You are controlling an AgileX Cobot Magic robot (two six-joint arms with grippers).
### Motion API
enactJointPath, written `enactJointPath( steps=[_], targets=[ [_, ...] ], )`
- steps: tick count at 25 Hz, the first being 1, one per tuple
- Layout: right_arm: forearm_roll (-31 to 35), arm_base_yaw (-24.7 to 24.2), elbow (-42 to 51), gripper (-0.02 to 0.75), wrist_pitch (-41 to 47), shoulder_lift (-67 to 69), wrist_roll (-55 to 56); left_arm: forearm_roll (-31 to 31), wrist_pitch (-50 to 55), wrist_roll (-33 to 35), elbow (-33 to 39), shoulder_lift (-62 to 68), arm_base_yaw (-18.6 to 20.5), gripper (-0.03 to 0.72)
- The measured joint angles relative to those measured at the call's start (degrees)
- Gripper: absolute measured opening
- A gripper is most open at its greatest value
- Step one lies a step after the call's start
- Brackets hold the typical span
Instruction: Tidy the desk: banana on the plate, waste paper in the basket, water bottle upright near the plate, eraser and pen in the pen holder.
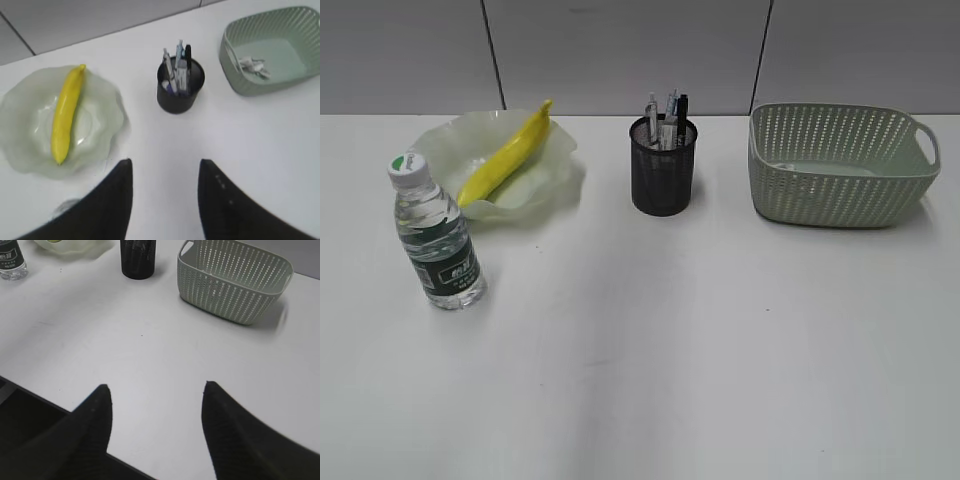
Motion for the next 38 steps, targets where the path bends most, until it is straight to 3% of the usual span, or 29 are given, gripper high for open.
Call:
enactJointPath(
  steps=[6,13,20,27,38],
  targets=[
    [0.0,0.0,0.0,0.456,0.0,0.0,0.0,0.2,0.2,1.0,23.5,-19.0,-3.3,0.313],
    [0.0,0.0,0.0,0.456,0.0,0.0,0.0,0.2,0.1,1.7,48.9,-44.5,-3.8,0.310],
    [0.1,0.0,0.0,0.456,0.0,0.0,0.0,-0.3,-2.2,5.7,67.9,-72.1,-3.8,0.310],
    [0.1,0.0,0.0,0.456,0.0,0.0,0.0,-3.4,-6.9,12.4,79.2,-92.4,-3.8,0.300],
    [0.1,0.0,0.0,0.456,0.0,0.0,0.0,-7.4,-8.7,16.9,80.0,-96.0,-3.9,0.291]
  ],
)
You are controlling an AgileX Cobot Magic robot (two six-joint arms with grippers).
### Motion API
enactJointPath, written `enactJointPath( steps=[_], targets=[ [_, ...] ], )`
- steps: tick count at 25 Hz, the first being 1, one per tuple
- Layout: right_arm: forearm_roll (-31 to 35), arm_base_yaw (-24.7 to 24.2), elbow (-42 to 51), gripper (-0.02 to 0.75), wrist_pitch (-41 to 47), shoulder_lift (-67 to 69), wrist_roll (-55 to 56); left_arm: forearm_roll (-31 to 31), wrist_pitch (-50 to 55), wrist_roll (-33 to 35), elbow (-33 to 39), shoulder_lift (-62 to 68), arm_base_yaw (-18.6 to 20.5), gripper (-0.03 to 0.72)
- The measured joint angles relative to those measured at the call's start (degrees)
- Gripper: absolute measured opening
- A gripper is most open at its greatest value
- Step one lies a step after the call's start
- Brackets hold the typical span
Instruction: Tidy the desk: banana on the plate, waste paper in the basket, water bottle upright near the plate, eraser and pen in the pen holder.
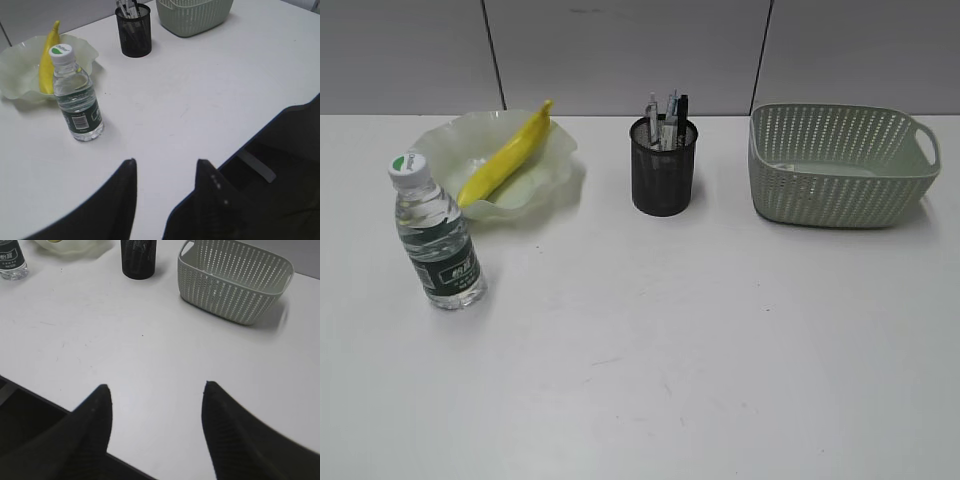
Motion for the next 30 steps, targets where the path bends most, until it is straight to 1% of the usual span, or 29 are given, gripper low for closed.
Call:
enactJointPath(
  steps=[5,10,17,19,20,21,23,26,29,30],
  targets=[
    [0.1,0.0,0.0,0.456,0.0,0.0,0.0,-0.3,0.0,0.0,0.0,0.0,0.0,0.288],
    [2.5,0.0,0.0,0.456,0.0,0.0,0.0,-0.4,0.0,0.1,0.0,0.0,0.0,0.288],
    [2.7,0.0,0.0,0.456,0.0,0.0,0.0,-0.4,0.0,0.1,0.0,0.0,0.0,0.288],
    [2.8,0.0,0.0,0.456,0.0,0.0,0.0,-0.4,0.0,0.2,0.0,0.0,1.0,0.288],
    [2.8,0.0,0.0,0.456,0.0,0.0,0.0,-0.4,0.0,0.2,0.0,0.0,2.3,0.288],
    [2.8,0.0,0.0,0.456,0.0,0.0,0.0,-0.4,0.0,0.2,0.0,0.0,4.5,0.288],
    [2.8,0.0,0.0,0.456,0.0,0.0,0.0,-0.4,0.0,0.2,0.0,0.0,9.8,0.288],
    [2.8,0.0,0.0,0.456,0.0,0.0,0.0,-0.4,0.0,0.2,0.0,0.0,20.6,0.288],
    [2.8,0.0,0.0,0.456,0.0,0.0,0.0,-0.4,0.0,0.2,0.0,0.0,30.0,0.288],
    [2.8,-0.3,0.0,0.456,0.0,0.0,0.0,-0.4,0.0,0.2,0.0,0.0,32.6,0.288]
  ],
)
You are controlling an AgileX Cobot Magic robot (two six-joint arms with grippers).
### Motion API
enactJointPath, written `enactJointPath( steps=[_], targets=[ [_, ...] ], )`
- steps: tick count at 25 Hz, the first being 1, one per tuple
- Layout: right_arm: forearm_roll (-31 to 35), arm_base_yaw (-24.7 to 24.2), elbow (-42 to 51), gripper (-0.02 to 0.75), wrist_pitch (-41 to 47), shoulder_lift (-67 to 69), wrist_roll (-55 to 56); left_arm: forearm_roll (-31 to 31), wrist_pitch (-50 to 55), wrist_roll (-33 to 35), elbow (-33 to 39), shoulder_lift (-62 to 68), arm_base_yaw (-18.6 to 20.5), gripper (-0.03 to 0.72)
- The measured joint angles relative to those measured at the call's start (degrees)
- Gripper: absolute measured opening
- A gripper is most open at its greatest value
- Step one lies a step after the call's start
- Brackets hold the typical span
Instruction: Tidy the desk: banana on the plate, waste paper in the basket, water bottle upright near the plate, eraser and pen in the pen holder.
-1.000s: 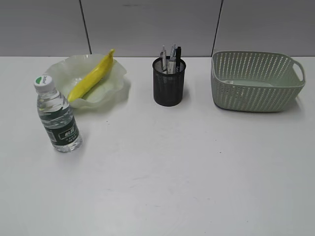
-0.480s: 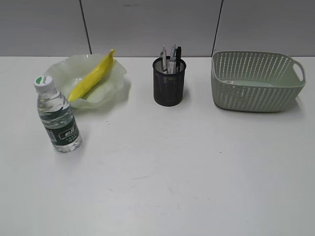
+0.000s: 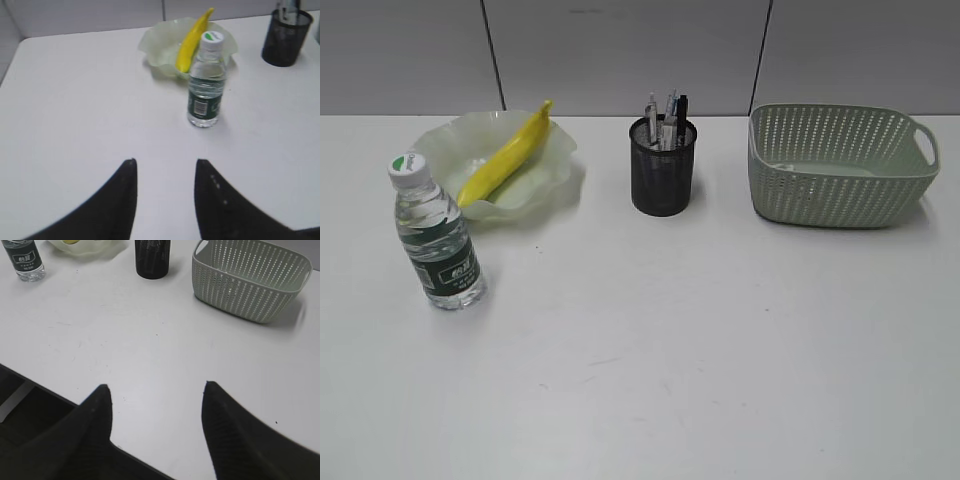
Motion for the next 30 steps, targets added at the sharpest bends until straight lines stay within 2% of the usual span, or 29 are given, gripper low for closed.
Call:
enactJointPath(
  steps=[3,9,12,16,22,30],
  targets=[
    [0.0,-4.3,0.0,0.456,0.0,0.0,0.0,0.0,0.0,0.0,0.0,0.0,4.4,0.288],
    [0.0,-23.8,0.0,0.456,0.0,0.0,0.0,0.0,-0.1,0.0,0.0,0.0,4.7,0.288],
    [0.0,-30.5,0.0,0.456,0.0,0.0,0.0,0.0,-0.1,0.0,0.0,0.0,4.6,0.288],
    [0.0,-32.8,0.0,0.456,0.0,0.0,0.0,0.0,-0.1,0.0,0.0,0.0,4.6,0.288],
    [0.0,-32.9,0.0,0.456,0.0,0.0,0.0,0.0,-0.1,0.0,0.0,0.0,4.6,0.285],
    [0.0,-32.9,0.0,0.456,0.0,0.0,0.0,0.0,-0.1,0.0,0.0,0.0,4.6,0.237]
  ],
)
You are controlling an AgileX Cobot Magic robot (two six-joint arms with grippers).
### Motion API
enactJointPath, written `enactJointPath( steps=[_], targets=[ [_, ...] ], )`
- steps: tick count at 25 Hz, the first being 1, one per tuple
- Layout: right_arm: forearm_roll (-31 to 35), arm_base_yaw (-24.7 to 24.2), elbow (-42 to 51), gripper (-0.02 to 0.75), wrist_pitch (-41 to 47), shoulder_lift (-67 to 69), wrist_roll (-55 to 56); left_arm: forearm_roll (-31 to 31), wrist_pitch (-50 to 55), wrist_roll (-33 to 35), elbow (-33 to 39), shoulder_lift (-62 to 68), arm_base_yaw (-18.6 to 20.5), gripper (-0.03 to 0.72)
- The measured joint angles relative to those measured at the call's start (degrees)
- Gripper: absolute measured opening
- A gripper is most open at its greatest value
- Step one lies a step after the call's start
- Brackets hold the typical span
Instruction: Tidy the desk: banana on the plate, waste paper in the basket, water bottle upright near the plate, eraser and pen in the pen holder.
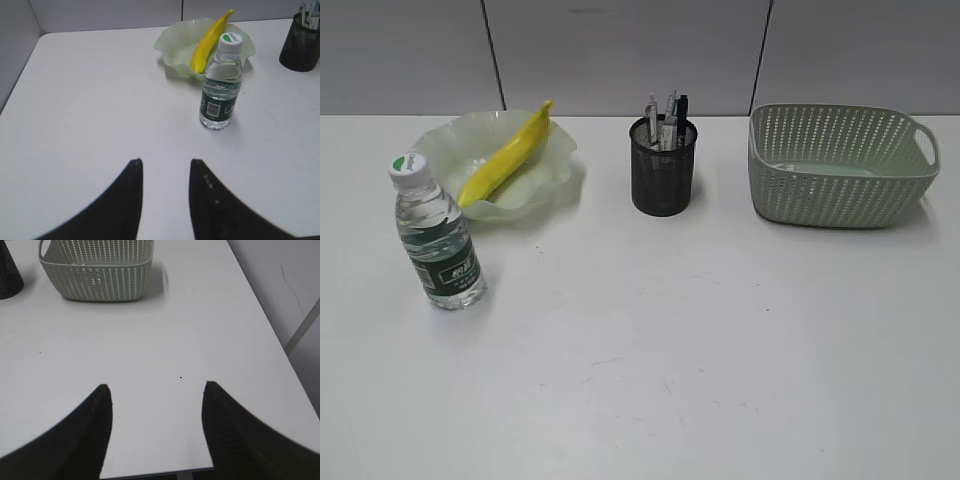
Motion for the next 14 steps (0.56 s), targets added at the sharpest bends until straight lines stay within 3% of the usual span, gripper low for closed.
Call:
enactJointPath(
  steps=[14],
  targets=[
    [0.0,0.0,0.0,0.456,0.0,0.0,0.0,0.0,0.0,0.0,0.0,0.0,0.0,0.236]
  ],
)
